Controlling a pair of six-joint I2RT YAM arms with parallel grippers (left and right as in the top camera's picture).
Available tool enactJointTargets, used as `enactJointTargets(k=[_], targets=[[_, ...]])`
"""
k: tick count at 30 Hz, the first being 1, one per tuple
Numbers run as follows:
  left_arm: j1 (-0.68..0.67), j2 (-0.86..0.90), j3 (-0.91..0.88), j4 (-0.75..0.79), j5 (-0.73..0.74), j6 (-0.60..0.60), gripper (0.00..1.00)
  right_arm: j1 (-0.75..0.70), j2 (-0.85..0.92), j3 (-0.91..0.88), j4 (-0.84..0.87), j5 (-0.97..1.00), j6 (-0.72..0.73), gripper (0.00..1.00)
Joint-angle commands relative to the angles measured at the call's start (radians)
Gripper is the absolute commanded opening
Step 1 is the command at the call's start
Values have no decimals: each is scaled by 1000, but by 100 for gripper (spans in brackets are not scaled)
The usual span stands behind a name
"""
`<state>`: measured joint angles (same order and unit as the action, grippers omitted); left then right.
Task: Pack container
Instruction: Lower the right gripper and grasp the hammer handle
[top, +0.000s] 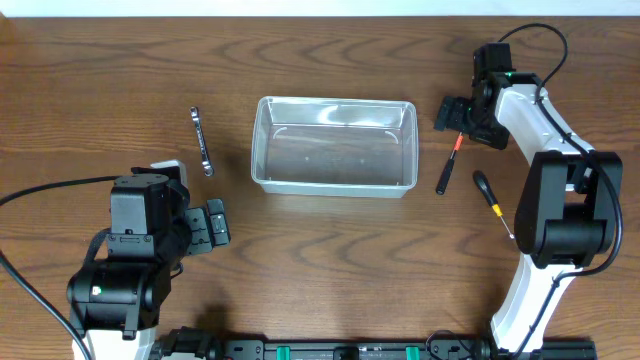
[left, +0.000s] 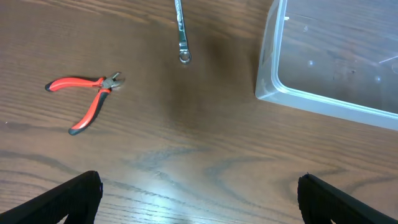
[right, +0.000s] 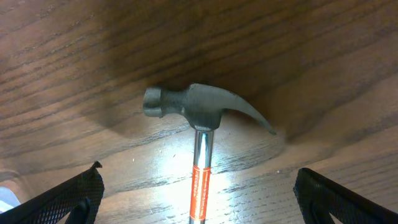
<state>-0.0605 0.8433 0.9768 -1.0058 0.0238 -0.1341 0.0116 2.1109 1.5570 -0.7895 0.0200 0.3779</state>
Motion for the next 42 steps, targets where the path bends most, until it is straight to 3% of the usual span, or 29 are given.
enactJointTargets(k=[1, 42], targets=[[5, -3, 21, 1, 10, -1, 98, 3, 18, 16, 10, 23, -9, 99], [5, -3, 21, 0, 10, -1, 98, 3, 23, -114, 119, 28, 19, 99]])
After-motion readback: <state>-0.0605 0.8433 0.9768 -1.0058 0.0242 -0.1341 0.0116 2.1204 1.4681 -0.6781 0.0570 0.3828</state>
